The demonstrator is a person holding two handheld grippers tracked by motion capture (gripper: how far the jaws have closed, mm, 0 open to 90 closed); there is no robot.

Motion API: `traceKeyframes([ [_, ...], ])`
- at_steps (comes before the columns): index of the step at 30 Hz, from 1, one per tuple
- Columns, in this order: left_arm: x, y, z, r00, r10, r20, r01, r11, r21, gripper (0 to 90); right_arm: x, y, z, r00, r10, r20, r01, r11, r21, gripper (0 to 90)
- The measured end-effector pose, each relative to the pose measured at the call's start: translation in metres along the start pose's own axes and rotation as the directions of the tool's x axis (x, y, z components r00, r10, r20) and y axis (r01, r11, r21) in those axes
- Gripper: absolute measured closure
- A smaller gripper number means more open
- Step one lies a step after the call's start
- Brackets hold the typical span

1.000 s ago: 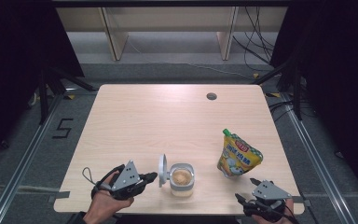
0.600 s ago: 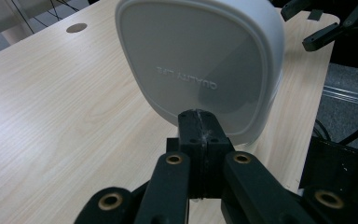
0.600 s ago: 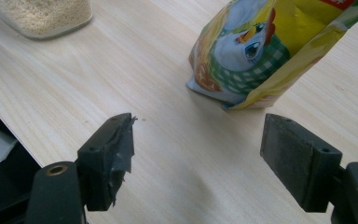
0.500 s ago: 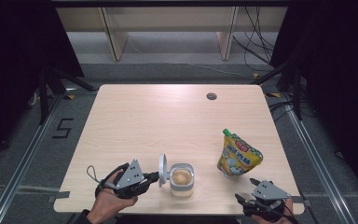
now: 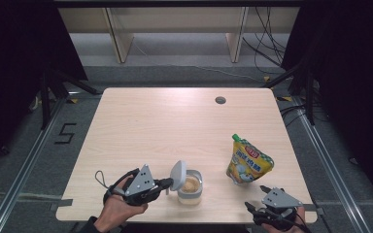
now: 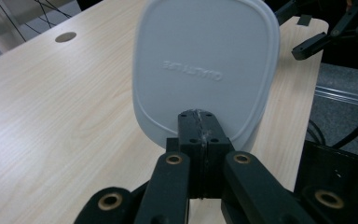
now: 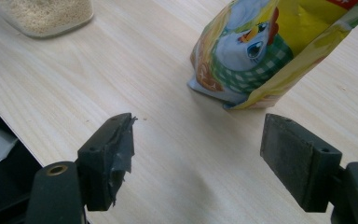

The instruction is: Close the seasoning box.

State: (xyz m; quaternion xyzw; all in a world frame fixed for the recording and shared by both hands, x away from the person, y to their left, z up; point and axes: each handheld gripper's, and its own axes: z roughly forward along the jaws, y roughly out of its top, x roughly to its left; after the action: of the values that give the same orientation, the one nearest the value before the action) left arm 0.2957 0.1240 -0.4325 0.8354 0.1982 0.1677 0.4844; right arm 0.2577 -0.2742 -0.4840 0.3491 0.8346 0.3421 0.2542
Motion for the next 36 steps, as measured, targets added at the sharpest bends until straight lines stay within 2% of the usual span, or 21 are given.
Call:
traceKeyframes([
  [1,-0.001,0.001,0.000,0.9999,-0.016,-0.001,0.016,0.9998,-0.005,89.0,0.000,0.000,0.000,1.0000,0.000,0.000,0.000,1.000,0.000,26.8],
  [3,0.000,0.004,-0.001,1.0000,0.000,0.008,0.000,0.9999,-0.010,88.9,0.000,0.000,0.000,1.0000,-0.001,-0.001,0.001,1.000,0.001,26.8],
  [11,-0.001,0.007,-0.006,0.9998,-0.018,0.000,0.018,0.9995,-0.024,86.7,0.000,0.000,0.000,1.0000,-0.002,-0.001,0.002,1.000,0.001,26.8],
  [12,-0.001,0.007,-0.008,1.0000,-0.008,0.003,0.008,0.9997,-0.022,86.4,0.000,0.000,0.000,1.0000,-0.004,-0.001,0.004,1.000,0.000,26.8],
  [14,-0.001,0.006,-0.010,0.9996,-0.028,0.003,0.028,0.9992,-0.028,84.6,0.000,0.000,0.000,1.0000,-0.005,-0.002,0.005,1.000,0.001,26.8],
  [15,0.001,0.006,-0.011,0.9998,-0.020,0.009,0.020,0.9995,-0.026,83.4,0.000,0.000,0.000,1.0000,-0.006,-0.002,0.006,1.000,0.001,26.8],
  [16,0.001,0.006,-0.012,0.9991,-0.040,0.010,0.041,0.9989,-0.025,82.1,-0.001,0.000,0.000,0.9998,-0.019,-0.001,0.019,1.000,-0.001,26.8],
  [17,0.003,0.006,-0.014,0.9993,-0.033,0.020,0.033,0.9990,-0.029,80.5,-0.001,0.000,0.000,0.9998,-0.020,0.000,0.020,1.000,-0.001,26.8],
  [19,0.003,0.005,-0.017,0.9984,-0.050,0.026,0.051,0.9983,-0.029,76.3,-0.001,0.000,0.000,0.9998,-0.019,0.000,0.019,1.000,-0.001,26.8],
  [20,0.004,0.004,-0.018,0.9987,-0.044,0.025,0.044,0.9987,-0.027,73.3,0.000,0.000,0.000,1.0000,-0.005,-0.001,0.005,1.000,0.001,26.8],
  [21,0.005,0.002,-0.019,0.9979,-0.059,0.028,0.060,0.9976,-0.035,70.5,0.000,0.000,0.000,1.0000,-0.005,0.000,0.005,1.000,0.000,26.8],
  [24,0.008,-0.004,-0.024,0.9970,-0.074,0.025,0.075,0.9958,-0.053,64.5,0.000,0.000,0.000,1.0000,-0.004,-0.001,0.004,1.000,-0.003,26.8],
  [25,0.010,-0.007,-0.025,0.9973,-0.067,0.029,0.068,0.9965,-0.048,62.2,0.000,0.000,0.000,1.0000,-0.008,0.000,0.008,1.000,-0.002,26.8],
  [26,0.010,-0.010,-0.026,0.9960,-0.088,0.017,0.089,0.9952,-0.041,60.0,0.000,0.000,0.000,1.0000,-0.008,-0.001,0.008,1.000,-0.003,26.8],
  [28,0.012,-0.016,-0.028,0.9955,-0.094,0.010,0.094,0.9949,-0.035,54.7,0.000,0.000,0.000,1.0000,-0.010,-0.001,0.010,1.000,-0.002,26.8],
  [29,0.014,-0.020,-0.029,0.9939,-0.110,0.006,0.110,0.9931,-0.040,51.1,0.000,0.000,0.000,0.9999,-0.010,-0.001,0.010,1.000,-0.001,26.8],
  [30,0.015,-0.022,-0.030,0.9939,-0.110,-0.003,0.110,0.9933,-0.034,47.2,-0.001,0.000,0.000,0.9996,-0.028,0.000,0.028,1.000,-0.004,26.8],
  [32,0.017,-0.028,-0.031,0.9895,-0.144,-0.008,0.144,0.9891,-0.029,41.4,-0.001,0.001,0.000,0.9996,-0.028,0.000,0.028,1.000,-0.004,26.8],
  [34,0.021,-0.034,-0.032,0.9917,-0.128,-0.019,0.127,0.9917,-0.020,37.9,-0.001,0.001,0.000,0.9997,-0.025,-0.001,0.025,1.000,-0.004,26.8],
  [35,0.021,-0.037,-0.032,0.9867,-0.159,-0.032,0.159,0.9872,-0.015,36.5,-0.001,0.001,0.000,0.9996,-0.027,-0.001,0.027,1.000,-0.004,26.8],
  [36,0.022,-0.040,-0.033,0.9865,-0.161,-0.030,0.161,0.9869,-0.011,35.3,-0.001,0.001,0.000,0.9997,-0.025,-0.002,0.025,1.000,-0.003,26.8],
])
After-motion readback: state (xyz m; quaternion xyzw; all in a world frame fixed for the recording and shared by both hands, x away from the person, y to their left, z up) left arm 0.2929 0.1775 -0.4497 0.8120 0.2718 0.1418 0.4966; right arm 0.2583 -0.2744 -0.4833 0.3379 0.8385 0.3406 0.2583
